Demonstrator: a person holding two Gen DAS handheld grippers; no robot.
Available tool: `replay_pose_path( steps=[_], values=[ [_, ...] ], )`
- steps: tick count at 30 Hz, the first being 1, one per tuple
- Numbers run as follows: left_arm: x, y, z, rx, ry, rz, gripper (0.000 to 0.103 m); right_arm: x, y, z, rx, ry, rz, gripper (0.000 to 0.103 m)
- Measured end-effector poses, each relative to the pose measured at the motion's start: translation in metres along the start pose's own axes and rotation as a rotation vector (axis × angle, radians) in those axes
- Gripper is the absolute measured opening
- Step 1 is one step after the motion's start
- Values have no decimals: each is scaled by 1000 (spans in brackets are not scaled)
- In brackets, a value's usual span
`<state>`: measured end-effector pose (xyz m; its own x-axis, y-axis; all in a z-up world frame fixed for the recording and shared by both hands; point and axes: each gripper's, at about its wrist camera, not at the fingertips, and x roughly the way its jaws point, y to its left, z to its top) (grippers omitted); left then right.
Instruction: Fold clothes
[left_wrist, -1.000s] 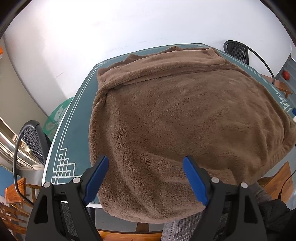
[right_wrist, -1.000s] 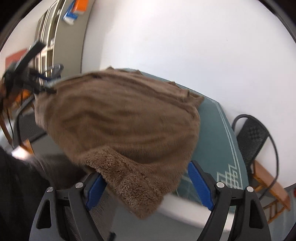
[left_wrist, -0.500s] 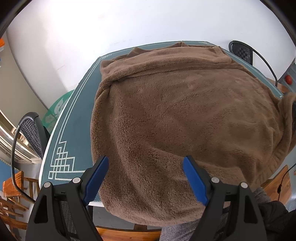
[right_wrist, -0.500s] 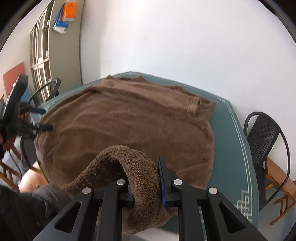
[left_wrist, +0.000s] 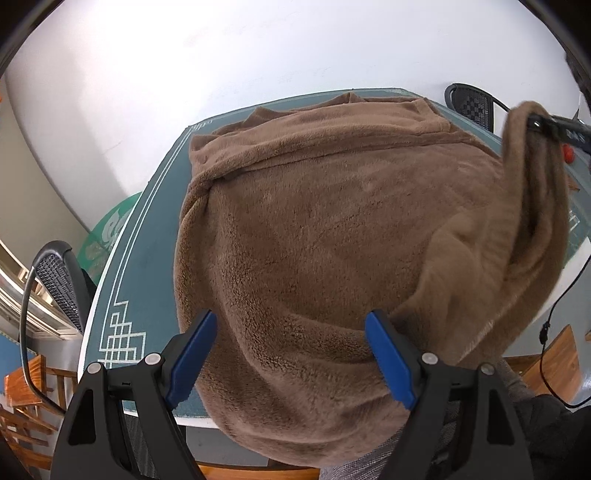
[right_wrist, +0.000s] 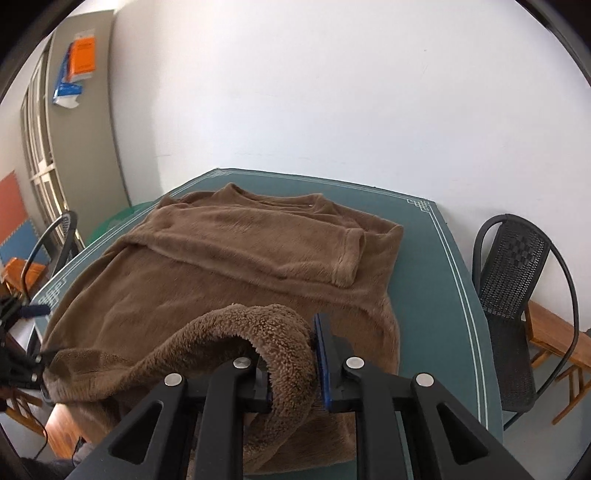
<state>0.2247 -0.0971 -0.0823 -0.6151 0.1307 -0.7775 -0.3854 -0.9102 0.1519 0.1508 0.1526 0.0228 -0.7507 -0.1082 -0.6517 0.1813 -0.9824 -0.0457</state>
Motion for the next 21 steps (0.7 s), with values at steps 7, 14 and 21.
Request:
replay_pose_path(
  steps=[7,14,21],
  values=[
    [-4,0,5,33,-18,-6,85,41,-7,23,13,53,8,18],
    [-12,-13,6,132,-49,10,85,90,-14,34,28,131,-21,18],
    [-4,-15,14,152,-34,14,85,123,-1,34,-54,160,-145,18]
  ],
)
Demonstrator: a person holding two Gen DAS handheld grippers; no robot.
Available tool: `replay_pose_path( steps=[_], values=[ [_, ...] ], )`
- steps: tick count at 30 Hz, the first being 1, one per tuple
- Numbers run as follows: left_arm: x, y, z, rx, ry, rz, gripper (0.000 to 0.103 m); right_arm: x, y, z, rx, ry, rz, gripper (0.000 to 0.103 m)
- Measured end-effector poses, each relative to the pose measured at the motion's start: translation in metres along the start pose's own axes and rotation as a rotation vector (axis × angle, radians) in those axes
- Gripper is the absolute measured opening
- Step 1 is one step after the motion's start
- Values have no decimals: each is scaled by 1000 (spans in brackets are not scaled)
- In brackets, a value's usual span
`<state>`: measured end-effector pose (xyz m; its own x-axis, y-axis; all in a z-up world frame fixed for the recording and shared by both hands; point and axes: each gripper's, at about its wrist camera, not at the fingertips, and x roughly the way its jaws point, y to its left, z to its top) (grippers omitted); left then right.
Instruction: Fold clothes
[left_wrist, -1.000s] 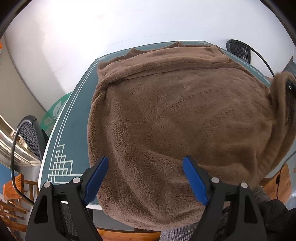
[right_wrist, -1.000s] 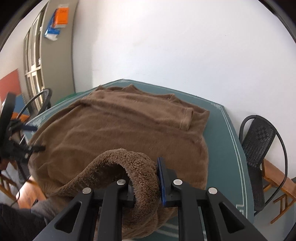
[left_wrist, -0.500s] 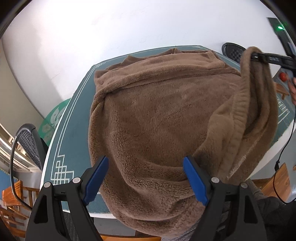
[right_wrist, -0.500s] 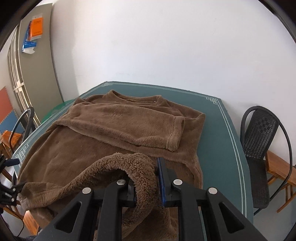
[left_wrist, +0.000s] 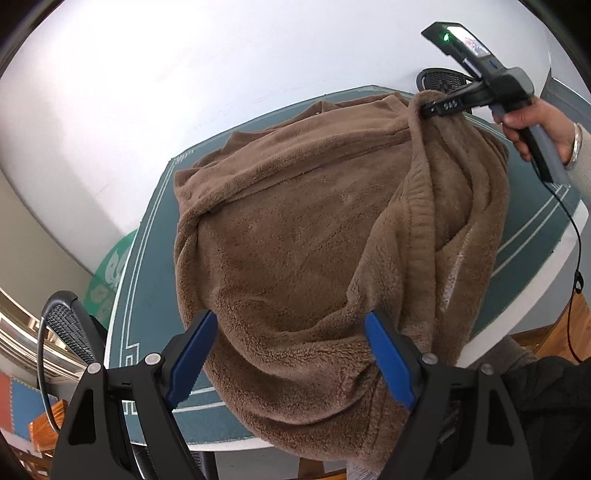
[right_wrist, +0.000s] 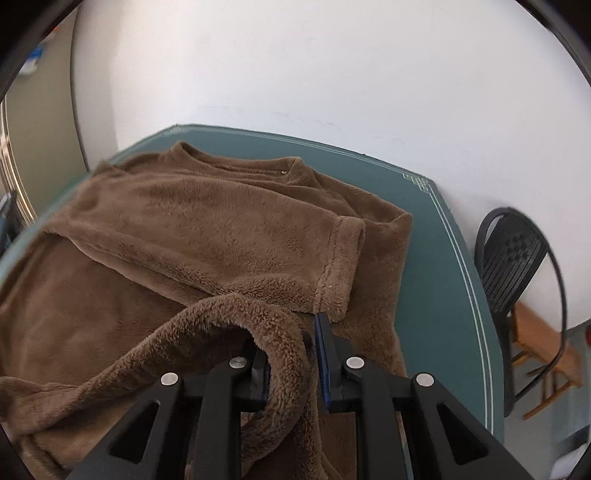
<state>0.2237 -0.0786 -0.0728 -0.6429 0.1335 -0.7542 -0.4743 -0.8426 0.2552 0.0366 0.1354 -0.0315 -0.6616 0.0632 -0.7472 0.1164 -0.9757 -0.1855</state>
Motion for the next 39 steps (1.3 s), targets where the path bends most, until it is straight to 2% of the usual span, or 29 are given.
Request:
replay_pose_path(
  steps=[8,15,30,35,39],
  values=[
    [4,14,3,-30,31,-1,85,19,10,3,-51,3,-61,18],
    [-11,22,-5,-16,19,-10,85,43,8,5,-20,40,-44,18],
    [-30,-7,-50,280,63,-26,85,48,20,4,-43,29,-104,19],
    [-31,-24,-57,354,57,-48,85,49,21,5,-39,37,-108,19],
    [-27,-33,-53,370,40,-43,85,49,20,6,-34,40,-101,19]
  ],
)
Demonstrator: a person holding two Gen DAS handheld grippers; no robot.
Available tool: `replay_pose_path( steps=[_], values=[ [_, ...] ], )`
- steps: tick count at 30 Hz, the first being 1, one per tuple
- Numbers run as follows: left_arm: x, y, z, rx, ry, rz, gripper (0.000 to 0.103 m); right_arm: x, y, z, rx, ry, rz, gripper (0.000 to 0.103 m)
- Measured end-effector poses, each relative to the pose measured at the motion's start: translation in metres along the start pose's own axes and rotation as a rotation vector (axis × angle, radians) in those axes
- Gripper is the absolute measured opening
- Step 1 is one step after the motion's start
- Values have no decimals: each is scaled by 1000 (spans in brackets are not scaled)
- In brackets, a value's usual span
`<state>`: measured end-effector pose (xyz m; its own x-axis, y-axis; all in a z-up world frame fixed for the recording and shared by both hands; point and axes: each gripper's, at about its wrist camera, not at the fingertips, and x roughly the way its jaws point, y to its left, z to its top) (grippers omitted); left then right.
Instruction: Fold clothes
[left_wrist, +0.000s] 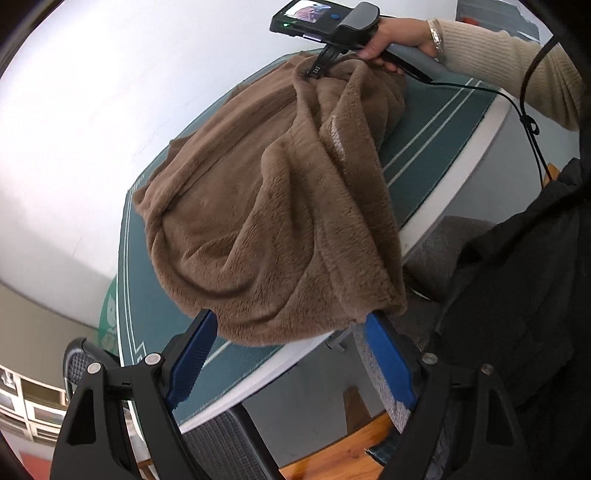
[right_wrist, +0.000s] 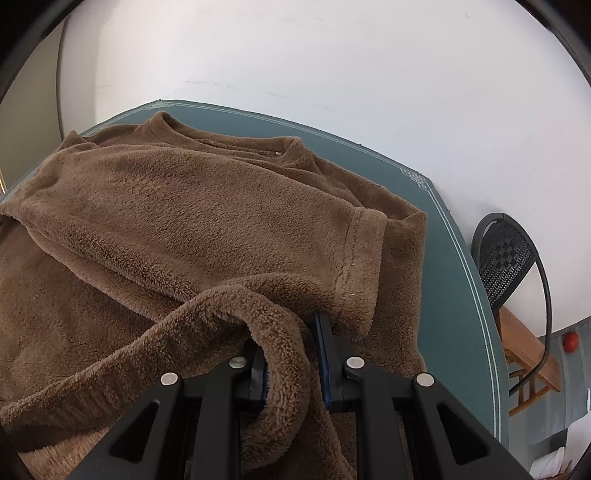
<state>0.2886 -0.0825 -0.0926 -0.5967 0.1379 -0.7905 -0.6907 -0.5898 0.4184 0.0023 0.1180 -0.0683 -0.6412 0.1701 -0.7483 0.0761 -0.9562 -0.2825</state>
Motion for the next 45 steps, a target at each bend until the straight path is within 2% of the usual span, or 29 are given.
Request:
replay_pose_path(
  steps=[6,7,9,11,13,14,22,36,45],
  values=[
    [-3,13,10,-97,-9,-34,85,0,0,-1,1,-5,-2,19],
    [-3,16,12,-115,-7,-38,83,0,0,-1,1,-7,-3,19],
    [-2,22,17,-159,1,-58,72,0,1,-1,-2,-9,-5,19],
    [-2,29,20,-206,3,-92,53,0,2,-1,-6,-11,-8,19],
    [-1,36,25,-248,5,-113,40,1,2,-1,-8,-12,-8,19],
    [0,39,27,-267,4,-118,37,1,2,-1,-7,-13,-6,19],
    [3,72,38,-410,-43,-138,30,0,-1,-3,0,-17,4,19],
    [35,91,55,-502,-16,-139,30,0,-5,-2,7,-16,26,21],
    [55,115,54,-621,8,-155,25,0,-12,-2,29,-10,62,21]
  ],
)
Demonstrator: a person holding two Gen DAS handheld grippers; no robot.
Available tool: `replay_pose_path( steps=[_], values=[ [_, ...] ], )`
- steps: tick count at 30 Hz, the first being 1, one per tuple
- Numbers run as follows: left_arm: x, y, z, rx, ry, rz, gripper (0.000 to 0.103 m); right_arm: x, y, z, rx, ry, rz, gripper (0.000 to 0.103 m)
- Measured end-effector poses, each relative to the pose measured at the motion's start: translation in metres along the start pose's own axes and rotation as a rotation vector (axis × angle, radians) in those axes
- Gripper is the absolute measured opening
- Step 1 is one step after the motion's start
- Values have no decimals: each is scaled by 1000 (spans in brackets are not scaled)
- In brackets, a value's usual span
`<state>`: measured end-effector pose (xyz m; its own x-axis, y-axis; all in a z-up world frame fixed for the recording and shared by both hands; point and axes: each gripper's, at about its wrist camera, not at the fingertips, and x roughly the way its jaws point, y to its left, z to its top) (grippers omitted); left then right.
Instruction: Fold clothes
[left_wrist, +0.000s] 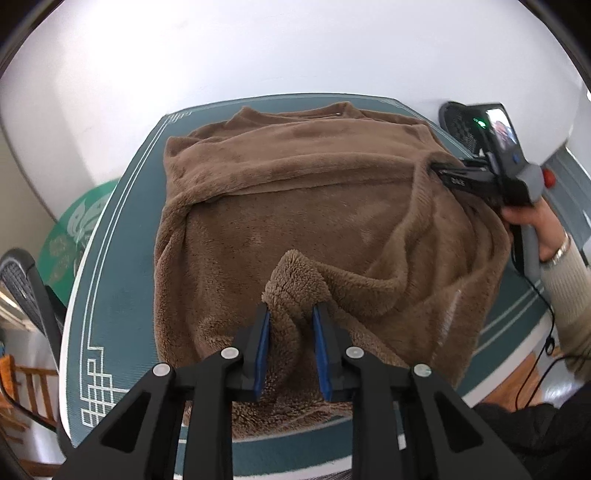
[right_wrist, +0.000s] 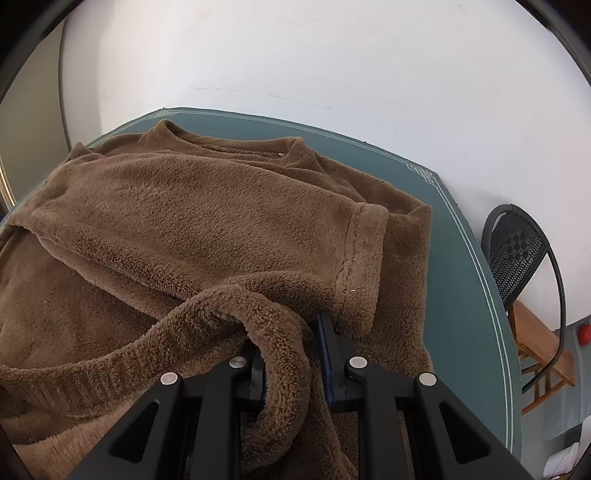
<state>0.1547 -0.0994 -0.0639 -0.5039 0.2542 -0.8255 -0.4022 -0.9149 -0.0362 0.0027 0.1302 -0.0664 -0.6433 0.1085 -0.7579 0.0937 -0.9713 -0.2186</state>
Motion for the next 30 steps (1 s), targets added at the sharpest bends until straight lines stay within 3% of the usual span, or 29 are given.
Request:
replay_pose_path(
  steps=[21,30],
  values=[
    [30,19,13,-64,61,31,25,5,-3,4,39,41,31,22],
    [39,26,19,-113,74,95,25,6,-2,4,36,49,24,22]
  ],
)
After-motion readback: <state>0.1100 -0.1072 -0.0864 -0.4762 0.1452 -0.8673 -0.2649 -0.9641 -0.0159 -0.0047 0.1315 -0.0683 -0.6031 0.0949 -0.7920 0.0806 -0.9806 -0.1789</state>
